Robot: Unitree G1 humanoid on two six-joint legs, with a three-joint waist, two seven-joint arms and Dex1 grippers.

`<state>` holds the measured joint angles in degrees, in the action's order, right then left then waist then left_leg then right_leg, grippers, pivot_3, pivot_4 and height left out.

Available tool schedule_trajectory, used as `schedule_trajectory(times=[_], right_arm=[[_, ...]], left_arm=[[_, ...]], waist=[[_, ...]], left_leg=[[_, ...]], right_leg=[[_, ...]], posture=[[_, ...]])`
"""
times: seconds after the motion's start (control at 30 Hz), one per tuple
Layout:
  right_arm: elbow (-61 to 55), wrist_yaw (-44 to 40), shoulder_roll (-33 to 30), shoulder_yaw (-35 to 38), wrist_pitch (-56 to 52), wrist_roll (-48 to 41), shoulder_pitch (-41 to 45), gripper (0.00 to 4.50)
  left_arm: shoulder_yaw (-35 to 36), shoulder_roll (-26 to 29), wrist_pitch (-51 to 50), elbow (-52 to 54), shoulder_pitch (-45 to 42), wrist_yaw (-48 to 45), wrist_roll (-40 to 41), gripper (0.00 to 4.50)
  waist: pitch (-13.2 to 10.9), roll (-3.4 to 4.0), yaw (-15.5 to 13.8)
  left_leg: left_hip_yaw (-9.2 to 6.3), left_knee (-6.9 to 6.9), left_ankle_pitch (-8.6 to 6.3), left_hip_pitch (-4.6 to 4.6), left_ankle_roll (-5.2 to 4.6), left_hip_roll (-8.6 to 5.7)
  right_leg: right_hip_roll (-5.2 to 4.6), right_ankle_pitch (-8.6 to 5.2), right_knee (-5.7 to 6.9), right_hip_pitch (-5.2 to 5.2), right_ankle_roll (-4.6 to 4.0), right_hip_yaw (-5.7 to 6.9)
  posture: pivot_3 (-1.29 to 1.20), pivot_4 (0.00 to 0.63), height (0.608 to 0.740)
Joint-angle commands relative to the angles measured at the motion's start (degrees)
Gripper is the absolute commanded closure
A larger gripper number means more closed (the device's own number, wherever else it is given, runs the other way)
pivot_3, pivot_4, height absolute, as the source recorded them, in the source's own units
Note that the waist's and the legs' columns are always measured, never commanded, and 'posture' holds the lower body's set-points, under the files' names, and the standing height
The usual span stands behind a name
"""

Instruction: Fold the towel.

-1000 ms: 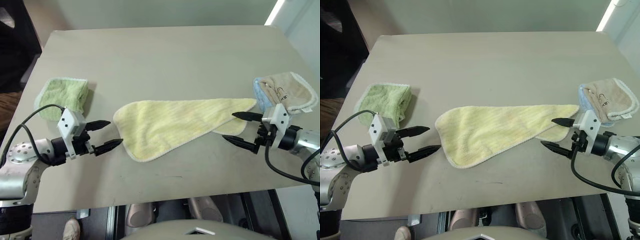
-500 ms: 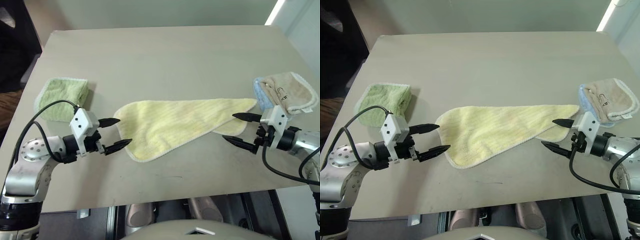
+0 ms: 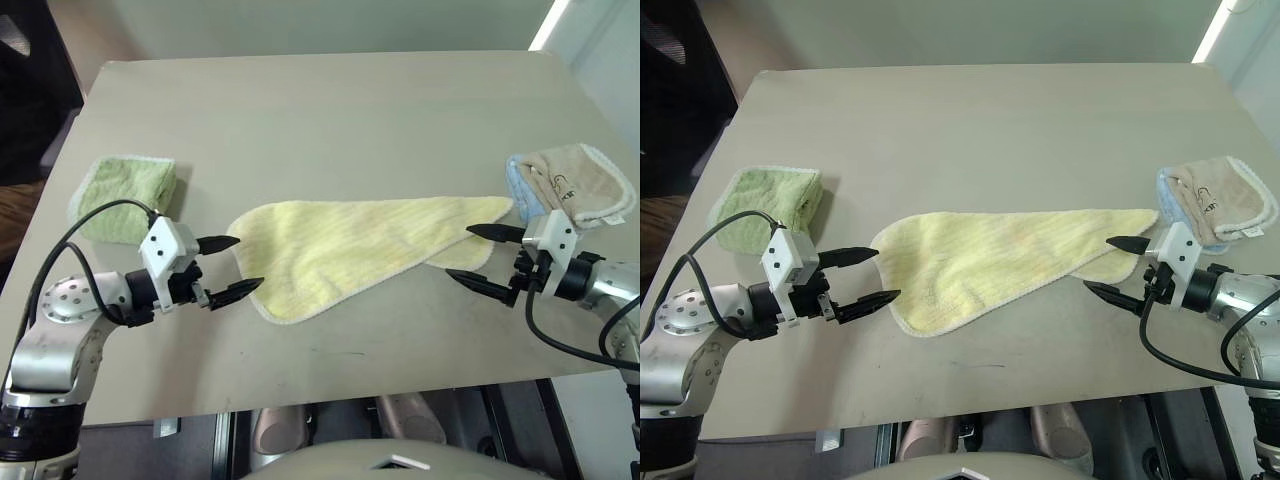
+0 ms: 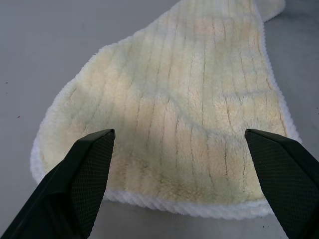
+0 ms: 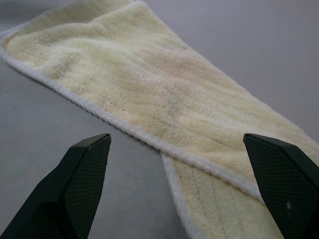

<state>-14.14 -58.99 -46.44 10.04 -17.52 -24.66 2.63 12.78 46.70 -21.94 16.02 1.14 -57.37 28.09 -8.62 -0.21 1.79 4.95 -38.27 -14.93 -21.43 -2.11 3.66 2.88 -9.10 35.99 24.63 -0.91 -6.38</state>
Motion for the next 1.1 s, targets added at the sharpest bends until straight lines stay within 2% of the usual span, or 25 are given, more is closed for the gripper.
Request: schedule_trajectory(times=[0.03,0.1,0.17,0.3,0.63,0.83,0.93,1.1], right_arm=[[0.3,0.6,-0.8,-0.1,0.4,0.6,4.5,0.00],[0.7,0.6,-0.7,-0.7,0.2,0.9,6.1,0.00],[0.9,0.5,-0.6,-0.8,0.2,1.0,6.4,0.00],[-4.6,2.6,-1.0,2.5,-1.5,0.1,1.4,0.00],[-4.4,2.5,-1.6,1.8,-2.3,-0.3,2.5,0.00],[-4.0,2.2,-1.7,2.0,-2.0,-0.3,2.5,0.00],[-4.0,2.3,-1.6,2.1,-1.9,-0.3,2.5,0.00],[-3.8,2.2,-1.6,2.3,-1.9,-0.5,2.5,0.00]], left_arm=[[-8.8,6.3,8.0,0.6,-6.2,-15.0,-4.1,0.02],[-13.3,9.0,11.0,-0.6,-9.3,-21.5,-5.7,0.02],[-14.1,9.3,12.1,-1.8,-10.1,-22.4,-5.7,0.02],[-19.1,4.2,14.3,-8.4,-16.4,-22.7,-8.4,0.02],[-23.8,6.7,22.5,-11.1,-17.5,-31.1,-13.2,0.02],[-25.9,8.2,28.0,-13.4,-18.4,-32.3,-17.2,0.02],[-26.8,7.9,30.3,-14.6,-18.9,-30.5,-20.1,0.61],[-26.6,5.4,30.3,-15.7,-21.3,-28.4,-20.1,2.43]], waist=[[0.0,-0.06,0.0],[0.0,-0.03,-0.2],[0.0,0.00,-0.1],[0.0,0.00,-0.8],[0.0,-0.03,0.0],[0.0,-0.03,0.0],[0.0,-0.03,0.0],[0.0,-0.03,0.0]], left_leg=[[0.00,-0.01,0.00,0.00,0.00,0.00],[-0.04,-0.15,0.03,-0.01,-0.05,0.00],[-0.03,-0.20,0.05,0.03,-0.09,-0.01],[-0.10,-0.13,-0.01,-0.03,-0.13,0.00],[-0.03,-0.10,-0.13,-0.23,-0.09,0.02],[-0.03,-0.15,-0.11,-0.23,-0.13,0.02],[-0.03,-0.15,-0.11,-0.23,-0.13,0.02],[-0.02,-0.15,-0.11,-0.24,-0.13,0.02]], right_leg=[[0.00,0.00,0.00,-0.01,0.00,0.00],[0.00,0.06,0.10,0.05,-0.07,0.00],[0.00,0.11,0.07,0.05,-0.11,-0.01],[0.00,0.02,0.10,0.04,0.03,0.01],[0.00,-0.01,0.11,0.25,0.06,0.01],[0.00,-0.01,0.11,0.22,0.06,0.00],[0.00,-0.01,0.12,0.22,0.06,0.01],[0.00,-0.01,0.12,0.22,0.06,0.01]], posture=[[0.00,0.150,0.739],[0.00,0.150,0.739],[0.00,0.150,0.739],[0.00,0.150,0.739],[0.00,0.150,0.739],[0.00,0.150,0.739],[0.00,0.150,0.739],[0.00,0.150,0.739]])
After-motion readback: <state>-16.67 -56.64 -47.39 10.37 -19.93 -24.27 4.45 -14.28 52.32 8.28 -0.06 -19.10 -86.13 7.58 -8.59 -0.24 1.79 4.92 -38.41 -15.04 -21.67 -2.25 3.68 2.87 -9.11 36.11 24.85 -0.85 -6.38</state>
